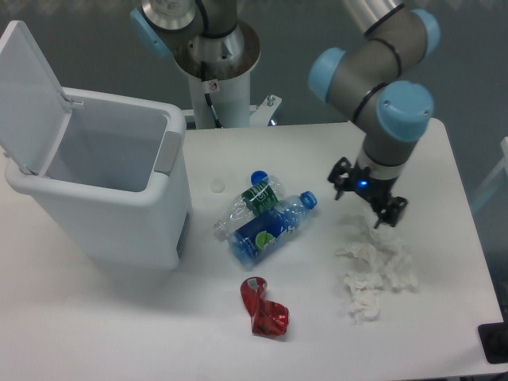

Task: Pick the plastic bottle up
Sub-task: 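Move the gripper over the blue-labeled plastic bottle and lower onto it, then close the gripper on the blue-labeled bottle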

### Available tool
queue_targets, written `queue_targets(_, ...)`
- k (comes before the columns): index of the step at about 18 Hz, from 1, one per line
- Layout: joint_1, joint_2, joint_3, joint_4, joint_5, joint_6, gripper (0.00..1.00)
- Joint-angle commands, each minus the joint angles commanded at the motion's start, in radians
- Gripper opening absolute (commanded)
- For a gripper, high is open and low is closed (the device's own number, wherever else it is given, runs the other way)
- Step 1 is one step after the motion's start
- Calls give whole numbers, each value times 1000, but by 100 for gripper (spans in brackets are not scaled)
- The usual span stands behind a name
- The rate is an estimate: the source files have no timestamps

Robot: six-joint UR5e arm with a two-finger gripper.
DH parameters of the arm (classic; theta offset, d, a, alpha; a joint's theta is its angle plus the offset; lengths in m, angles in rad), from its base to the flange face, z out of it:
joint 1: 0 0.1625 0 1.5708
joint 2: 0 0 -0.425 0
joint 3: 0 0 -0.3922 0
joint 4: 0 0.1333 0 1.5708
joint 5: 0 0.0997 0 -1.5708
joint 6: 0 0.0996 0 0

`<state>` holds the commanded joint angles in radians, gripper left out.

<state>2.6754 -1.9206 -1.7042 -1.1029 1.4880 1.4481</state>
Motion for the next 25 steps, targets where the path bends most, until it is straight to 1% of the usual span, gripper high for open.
queue_targets(4,-35,18,-54,-2,3,11,100)
queue_targets(6,-49,14,-55,-5,9,14,100)
queue_targets(8,-61,9,-71,-6,11,12,100)
queue_targets(12,-78,-18,-72,-2,15,5,100)
queue_targets(19,-115,-44,-75,0,123,-2,100)
queue_targets(23,-121,-64,-68,2,121,-32,91)
queue_targets(25,-124,-75,-60,3,121,-52,85)
